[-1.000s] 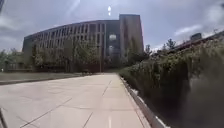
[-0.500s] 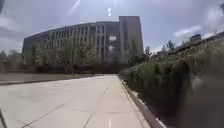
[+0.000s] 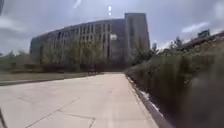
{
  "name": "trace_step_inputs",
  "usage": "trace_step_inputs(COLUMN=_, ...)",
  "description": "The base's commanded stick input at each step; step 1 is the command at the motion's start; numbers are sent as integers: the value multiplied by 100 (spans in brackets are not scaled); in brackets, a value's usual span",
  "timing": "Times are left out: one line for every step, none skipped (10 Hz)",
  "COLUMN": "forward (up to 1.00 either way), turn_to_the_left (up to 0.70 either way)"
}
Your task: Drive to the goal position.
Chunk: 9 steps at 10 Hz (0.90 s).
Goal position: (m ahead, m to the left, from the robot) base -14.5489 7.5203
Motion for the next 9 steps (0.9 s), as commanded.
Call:
trace_step_inputs(forward=68, turn_to_the_left=34)
trace_step_inputs(forward=67, turn_to_the_left=34)
trace_step_inputs(forward=67, turn_to_the_left=34)
trace_step_inputs(forward=67, turn_to_the_left=34)
trace_step_inputs(forward=68, turn_to_the_left=34)
trace_step_inputs(forward=67, turn_to_the_left=34)
trace_step_inputs(forward=67, turn_to_the_left=34)
trace_step_inputs(forward=68, turn_to_the_left=34)
trace_step_inputs(forward=67, turn_to_the_left=34)
